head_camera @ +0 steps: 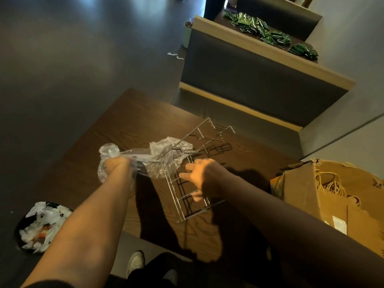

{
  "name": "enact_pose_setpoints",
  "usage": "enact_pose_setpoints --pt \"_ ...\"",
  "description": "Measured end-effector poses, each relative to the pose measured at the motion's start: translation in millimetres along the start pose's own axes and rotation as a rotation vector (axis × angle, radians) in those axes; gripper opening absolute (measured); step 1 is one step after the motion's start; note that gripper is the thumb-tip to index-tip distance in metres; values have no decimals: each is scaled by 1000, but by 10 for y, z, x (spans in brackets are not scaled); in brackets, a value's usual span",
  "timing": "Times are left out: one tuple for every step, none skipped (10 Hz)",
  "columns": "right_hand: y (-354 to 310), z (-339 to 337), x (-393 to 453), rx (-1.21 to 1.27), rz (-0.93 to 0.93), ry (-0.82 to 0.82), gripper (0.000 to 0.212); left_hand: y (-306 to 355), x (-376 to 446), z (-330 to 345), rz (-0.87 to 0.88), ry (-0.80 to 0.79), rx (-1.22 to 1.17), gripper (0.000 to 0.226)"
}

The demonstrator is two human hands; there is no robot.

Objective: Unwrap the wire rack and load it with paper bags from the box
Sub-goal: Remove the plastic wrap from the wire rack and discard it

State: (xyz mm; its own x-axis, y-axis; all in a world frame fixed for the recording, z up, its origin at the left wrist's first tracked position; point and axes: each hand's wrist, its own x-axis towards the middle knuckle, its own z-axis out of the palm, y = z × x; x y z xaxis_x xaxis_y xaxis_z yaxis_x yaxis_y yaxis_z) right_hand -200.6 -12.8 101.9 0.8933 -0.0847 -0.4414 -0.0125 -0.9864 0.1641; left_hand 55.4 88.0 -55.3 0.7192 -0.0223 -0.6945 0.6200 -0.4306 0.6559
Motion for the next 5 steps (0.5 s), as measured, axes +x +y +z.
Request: enact_pose_setpoints --pt "31 14 20 1 28 1 70 58 -12 -11 5 145 -83 52" --pt "44 35 99 15 108 -61 68 119 -99 -11 37 267 -243 54" --pt "13 49 234 9 198 -171 63 164 -218 99 112 260 -358 48" --pt "-20 29 380 34 259 -247 59 252 -267 169 197 311 -392 46" --pt "-87 39 542 24 278 -270 58 306 -237 225 249 290 -401 46"
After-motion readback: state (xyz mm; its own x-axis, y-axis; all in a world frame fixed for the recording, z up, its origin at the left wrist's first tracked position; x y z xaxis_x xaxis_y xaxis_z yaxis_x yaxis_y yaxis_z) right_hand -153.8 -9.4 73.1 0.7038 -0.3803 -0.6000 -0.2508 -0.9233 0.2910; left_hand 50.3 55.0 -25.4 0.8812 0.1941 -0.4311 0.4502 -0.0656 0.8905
